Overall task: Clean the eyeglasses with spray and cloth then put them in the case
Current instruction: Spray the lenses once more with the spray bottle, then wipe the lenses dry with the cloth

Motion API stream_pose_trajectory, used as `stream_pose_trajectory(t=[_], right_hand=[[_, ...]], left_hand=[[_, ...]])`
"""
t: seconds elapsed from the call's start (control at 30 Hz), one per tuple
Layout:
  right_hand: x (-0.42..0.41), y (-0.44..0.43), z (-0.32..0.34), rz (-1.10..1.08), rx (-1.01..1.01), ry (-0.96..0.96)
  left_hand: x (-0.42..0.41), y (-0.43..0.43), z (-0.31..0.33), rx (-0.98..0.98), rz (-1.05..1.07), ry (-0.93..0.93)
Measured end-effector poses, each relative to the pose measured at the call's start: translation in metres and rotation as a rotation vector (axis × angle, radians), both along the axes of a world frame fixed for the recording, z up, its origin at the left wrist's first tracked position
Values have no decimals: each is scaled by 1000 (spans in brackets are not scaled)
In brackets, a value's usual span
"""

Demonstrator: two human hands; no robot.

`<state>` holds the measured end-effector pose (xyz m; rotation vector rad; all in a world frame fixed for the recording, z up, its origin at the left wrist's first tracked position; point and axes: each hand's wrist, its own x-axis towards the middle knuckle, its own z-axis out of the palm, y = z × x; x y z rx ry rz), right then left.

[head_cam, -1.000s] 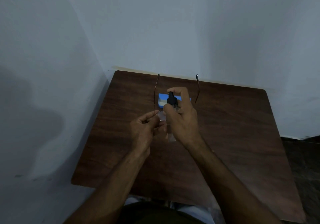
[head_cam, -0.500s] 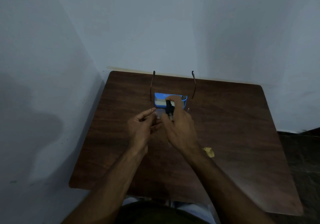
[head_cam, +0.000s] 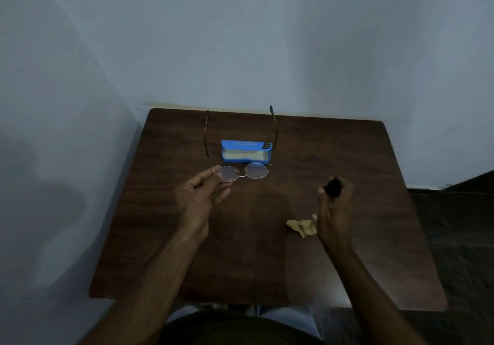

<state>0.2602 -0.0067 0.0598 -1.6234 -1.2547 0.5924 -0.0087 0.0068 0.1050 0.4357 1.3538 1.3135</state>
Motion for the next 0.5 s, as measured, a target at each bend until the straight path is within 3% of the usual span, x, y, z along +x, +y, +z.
stream_pose_trajectory(t=[0.23, 0.5], right_hand=[[52, 7, -63, -38, -171, 50], [62, -18, -84, -96, -245, 63]], left_hand=[[7, -3, 0, -9, -30, 34], [11, -7, 1, 0, -54, 43]])
